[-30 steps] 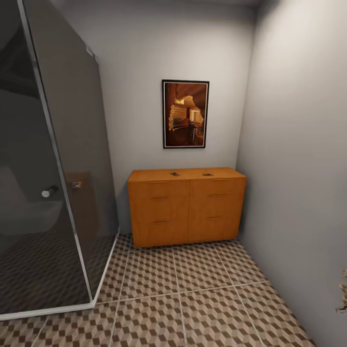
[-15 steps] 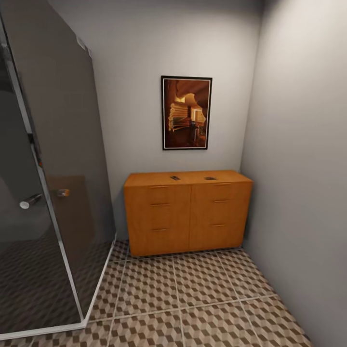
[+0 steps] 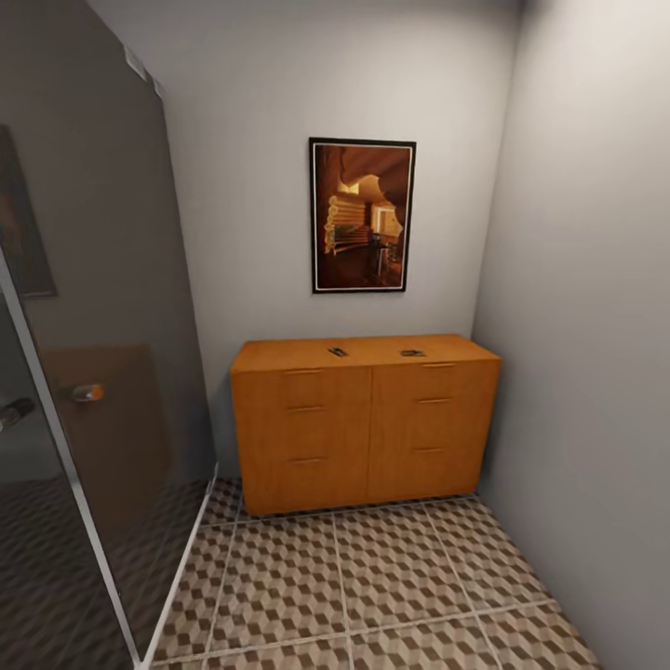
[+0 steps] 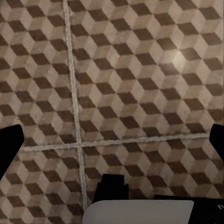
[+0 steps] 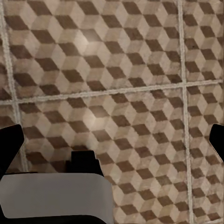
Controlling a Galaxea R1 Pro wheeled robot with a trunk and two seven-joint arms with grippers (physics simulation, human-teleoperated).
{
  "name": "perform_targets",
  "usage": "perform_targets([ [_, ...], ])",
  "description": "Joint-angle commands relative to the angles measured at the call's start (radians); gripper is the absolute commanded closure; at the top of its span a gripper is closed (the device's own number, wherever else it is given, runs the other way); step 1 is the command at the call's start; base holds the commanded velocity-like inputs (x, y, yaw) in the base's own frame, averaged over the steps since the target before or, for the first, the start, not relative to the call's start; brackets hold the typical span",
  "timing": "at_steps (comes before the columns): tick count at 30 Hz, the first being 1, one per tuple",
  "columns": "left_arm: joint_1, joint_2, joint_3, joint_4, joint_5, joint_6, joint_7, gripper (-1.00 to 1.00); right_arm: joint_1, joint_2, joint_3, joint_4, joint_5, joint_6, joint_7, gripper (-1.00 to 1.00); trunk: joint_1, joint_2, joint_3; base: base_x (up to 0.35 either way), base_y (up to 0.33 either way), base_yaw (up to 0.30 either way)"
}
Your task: Take the four mousetraps from the cabinet in the bathroom and place them on the bathroom floor. Make sure all four end up on the same floor surface, and ensure that at least two of them are either under or directly next to the same bathroom sink.
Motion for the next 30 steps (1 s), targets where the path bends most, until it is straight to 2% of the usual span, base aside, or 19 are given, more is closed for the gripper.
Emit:
perform_targets([
  [1, -0.001, 0.0, -0.009, 0.001, 0.01, -0.004, 0.003, -1.0, -0.001, 0.0, -0.009, 0.003, 0.009, -0.006, -0.004, -1.0, 0.001, -0.001, -0.001, 0.319, 0.0, 0.0],
  [30, -0.001, 0.0, -0.009, 0.0, 0.01, -0.006, 0.003, -1.0, -0.001, 0.0, -0.009, 0.003, 0.01, -0.008, -0.004, -1.0, 0.001, -0.001, -0.001, 0.319, 0.0, 0.0],
])
